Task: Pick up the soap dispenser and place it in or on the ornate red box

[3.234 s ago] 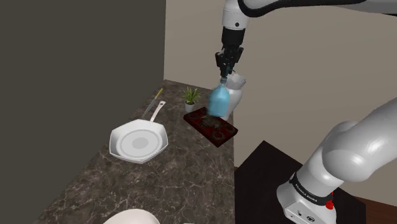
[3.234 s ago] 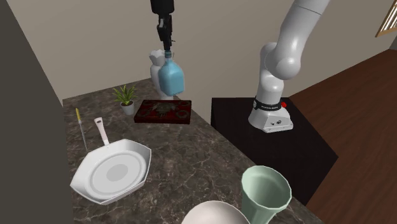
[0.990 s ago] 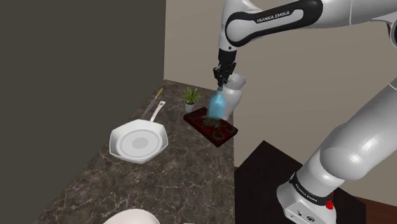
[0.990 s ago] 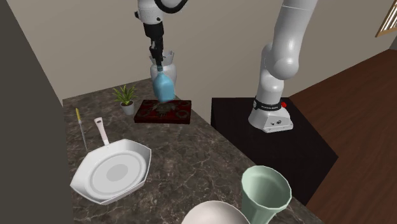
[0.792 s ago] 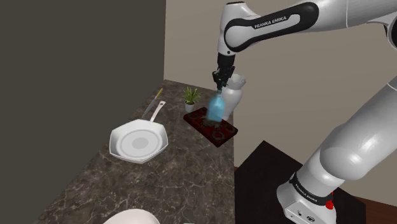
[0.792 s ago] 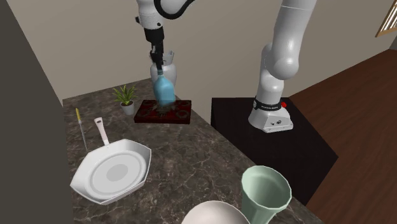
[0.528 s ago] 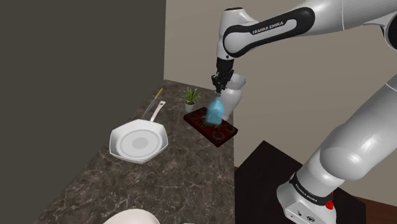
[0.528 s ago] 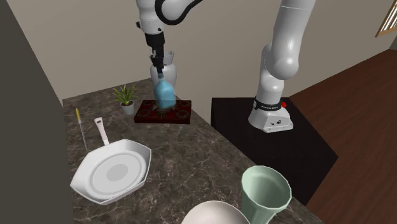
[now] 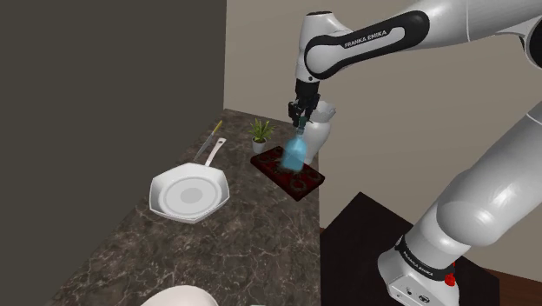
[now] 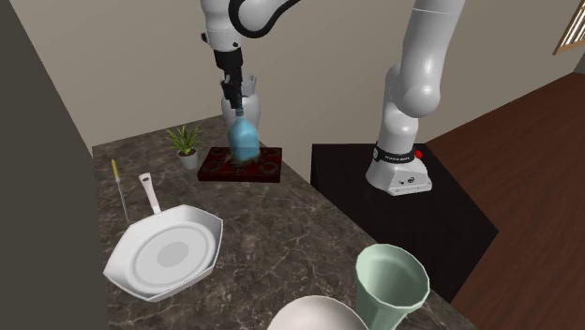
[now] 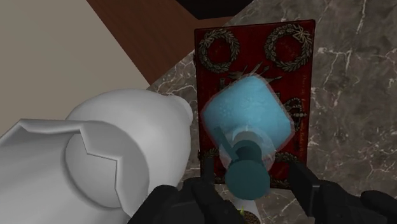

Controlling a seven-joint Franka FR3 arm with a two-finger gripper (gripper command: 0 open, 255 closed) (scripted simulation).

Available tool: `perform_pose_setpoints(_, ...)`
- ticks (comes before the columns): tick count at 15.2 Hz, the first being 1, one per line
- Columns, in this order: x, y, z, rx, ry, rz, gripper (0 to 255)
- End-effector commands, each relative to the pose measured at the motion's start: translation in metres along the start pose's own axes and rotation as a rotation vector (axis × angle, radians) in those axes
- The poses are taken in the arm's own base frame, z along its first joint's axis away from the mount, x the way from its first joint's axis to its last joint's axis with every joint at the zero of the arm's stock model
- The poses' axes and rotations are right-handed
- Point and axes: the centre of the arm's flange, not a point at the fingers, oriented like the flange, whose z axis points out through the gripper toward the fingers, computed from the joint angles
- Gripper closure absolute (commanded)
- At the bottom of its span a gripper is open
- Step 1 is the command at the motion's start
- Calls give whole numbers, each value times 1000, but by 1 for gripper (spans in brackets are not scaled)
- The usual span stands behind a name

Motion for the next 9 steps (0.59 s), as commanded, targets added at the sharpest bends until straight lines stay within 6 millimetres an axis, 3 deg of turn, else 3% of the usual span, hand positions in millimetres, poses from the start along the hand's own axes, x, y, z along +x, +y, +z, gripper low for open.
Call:
perform_pose_setpoints(1,0,0,0,0,0,0,0)
perform_pose_setpoints(5,0,0,0,0,0,0,0)
perform_pose_setpoints(9,0,0,-50,0,0,0,0)
